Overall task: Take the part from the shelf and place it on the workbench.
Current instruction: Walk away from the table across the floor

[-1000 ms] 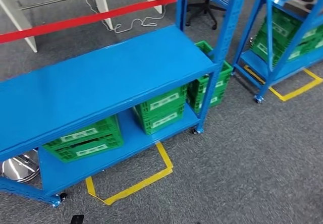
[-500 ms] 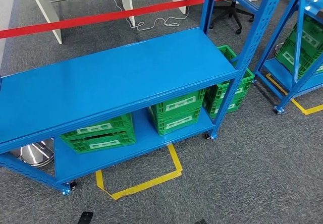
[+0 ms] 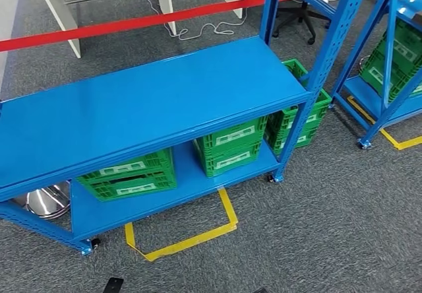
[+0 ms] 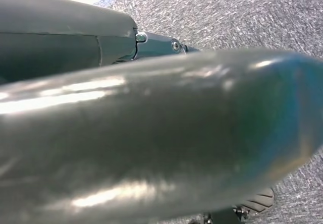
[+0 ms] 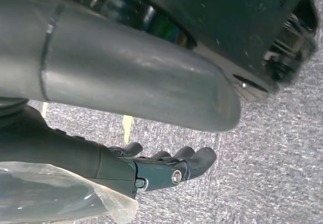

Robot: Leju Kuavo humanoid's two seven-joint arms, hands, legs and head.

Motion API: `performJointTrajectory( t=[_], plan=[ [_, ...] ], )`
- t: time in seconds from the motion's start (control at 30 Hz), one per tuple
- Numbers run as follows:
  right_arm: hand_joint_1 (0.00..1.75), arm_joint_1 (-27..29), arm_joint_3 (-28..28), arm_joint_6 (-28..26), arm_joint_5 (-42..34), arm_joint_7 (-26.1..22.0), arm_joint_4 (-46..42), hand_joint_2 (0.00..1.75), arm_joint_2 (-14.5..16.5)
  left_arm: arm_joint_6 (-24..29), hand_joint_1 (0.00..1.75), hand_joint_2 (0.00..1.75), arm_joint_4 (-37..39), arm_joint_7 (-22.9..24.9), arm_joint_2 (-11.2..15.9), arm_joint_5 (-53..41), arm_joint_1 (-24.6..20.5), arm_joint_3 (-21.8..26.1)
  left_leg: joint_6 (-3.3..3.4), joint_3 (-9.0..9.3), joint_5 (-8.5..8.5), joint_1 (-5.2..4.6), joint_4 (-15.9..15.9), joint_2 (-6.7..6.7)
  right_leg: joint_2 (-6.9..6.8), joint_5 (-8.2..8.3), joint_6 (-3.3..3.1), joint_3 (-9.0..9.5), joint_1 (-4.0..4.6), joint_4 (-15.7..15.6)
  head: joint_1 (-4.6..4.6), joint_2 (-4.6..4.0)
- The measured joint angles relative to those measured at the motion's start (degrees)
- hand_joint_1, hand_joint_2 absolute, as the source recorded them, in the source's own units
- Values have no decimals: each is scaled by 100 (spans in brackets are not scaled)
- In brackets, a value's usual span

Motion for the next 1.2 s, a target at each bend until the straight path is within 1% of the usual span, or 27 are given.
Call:
performJointTrajectory(
  t=[0.03,0.07,0.13,0.17,0.2,0.23,0.27,0.33,0.37,0.4,0.47,0.5,0.57,0.6,0.63,0.7,0.73,0.77,0.8,0.87,0.9,0.93,1.03,1.07,1.1,1.13,1.2],
  plan=[
    [0,-1,3,16,34,5,0,0,3,0,0,0,1,6,-3,16,3,1,7,59,18,15,-73,-1,-5,4,31,-8,3,52,7,0],
    [0,-10,7,31,70,10,0,0,3,0,0,0,1,18,-7,37,6,1,6,109,36,29,-114,0,-9,-81,62,-55,5,147,19,1],
    [0,-35,21,58,136,19,0,0,3,0,0,0,2,43,-6,68,9,2,0,155,50,41,-137,9,-12,-446,107,-269,-2,619,49,1],
    [0,-41,32,73,169,25,0,0,3,1,0,0,2,51,-4,86,13,4,-2,155,43,41,-134,13,-12,-641,131,-441,-7,965,61,1],
    [0,-35,43,87,199,30,0,0,2,1,0,0,2,55,-4,102,20,7,-9,160,33,42,-129,14,-13,-755,144,-589,-15,1233,66,0],
    [0,-27,56,103,230,35,0,0,2,1,0,0,2,57,-7,119,31,10,-24,170,18,48,-124,12,-14,-748,156,-655,-22,1323,68,0],
    [0,-21,72,120,262,39,0,0,1,2,0,0,3,58,-10,138,43,13,-46,188,-3,59,-112,6,-14,-630,165,-634,-32,1224,70,-1],
    [0,-23,101,151,302,43,0,0,1,11,0,0,4,53,-16,161,57,17,-113,233,-70,91,-68,-12,0,-204,197,-333,-62,518,71,-1],
    [0,-27,115,154,297,44,1,0,5,23,0,0,4,31,-19,152,57,19,-152,242,-106,97,-27,-20,21,-127,191,-201,-64,194,84,-1],
    [0,-31,123,141,275,52,2,0,9,45,0,0,4,-3,-30,127,58,17,-189,233,-137,95,8,-26,43,-106,151,-108,-62,7,96,0],
    [0,-23,130,82,198,87,4,0,16,118,0,0,4,-91,-79,54,79,11,-248,208,-173,75,68,-32,60,-174,19,-78,-44,-33,95,1],
    [0,-14,129,54,168,105,4,0,17,151,0,0,4,-124,-111,27,98,8,-266,191,-181,73,94,-28,50,-137,-39,-54,-52,-15,82,1],
    [0,6,127,28,140,120,4,0,20,184,0,0,4,-163,-163,9,123,5,-308,48,-183,75,378,36,16,-127,-98,1,-65,-26,62,-1],
    [0,7,127,25,135,121,4,0,23,187,0,0,4,-170,-185,4,127,5,-330,-123,-233,77,680,79,-5,-143,-129,34,-71,-36,56,-1],
    [0,7,127,23,133,121,4,0,26,190,0,0,4,-175,-207,-2,130,4,-353,-352,-345,78,1073,119,-27,-171,-158,66,-66,-41,52,-1],
    [0,9,127,21,130,121,4,0,31,191,0,0,4,-178,-238,-20,147,3,-371,-794,-645,82,1754,144,-55,-247,-192,141,-53,-43,49,-1],
    [0,13,127,20,130,121,4,0,31,191,0,0,4,-178,-247,-27,161,3,-364,-922,-703,80,1888,147,-59,-292,-195,193,-46,-44,48,-1],
    [0,16,127,20,130,121,4,0,31,191,0,0,4,-178,-251,-32,174,3,-343,-950,-630,75,1817,147,-58,-337,-192,254,-38,-46,48,-1],
    [0,18,127,20,130,121,4,0,32,191,0,0,4,-178,-255,-33,182,4,-306,-888,-435,65,1556,148,-59,-385,-188,323,-31,-49,48,-1],
    [0,17,127,20,136,120,5,0,37,203,0,0,4,-180,-258,-33,192,3,-193,-662,55,11,824,165,-65,-483,-173,420,-14,-58,50,-1],
    [0,10,127,18,145,118,5,0,42,220,0,0,4,-184,-267,-30,193,3,-147,-573,173,-18,546,173,-67,-530,-153,444,-4,-65,48,-1],
    [0,5,127,16,159,116,6,0,46,245,0,0,4,-190,-277,-15,198,4,-117,-523,220,-40,382,179,-71,-565,-125,472,5,-78,49,-1],
    [0,-8,133,19,228,129,7,0,51,318,0,0,4,-201,-340,55,223,8,-66,-418,189,-34,252,164,-78,-569,-20,596,11,-56,46,0],
    [0,-17,139,18,254,148,7,0,52,342,0,0,4,-194,-367,78,228,10,-39,-362,186,-23,230,159,-77,-585,5,557,10,65,54,0],
    [0,-30,145,15,282,174,7,0,55,367,0,0,4,-181,-396,106,226,11,-14,-309,180,-13,216,154,-74,-645,21,425,9,286,70,0],
    [0,-43,152,15,315,206,7,0,57,389,0,0,4,-167,-427,132,221,14,5,-274,154,-7,204,154,-69,-747,34,205,8,618,85,1],
    [0,-55,168,34,380,278,7,0,62,421,0,0,4,-143,-474,188,209,20,33,-215,81,-15,204,147,-66,-1049,64,-311,10,1291,105,0]
  ],
)
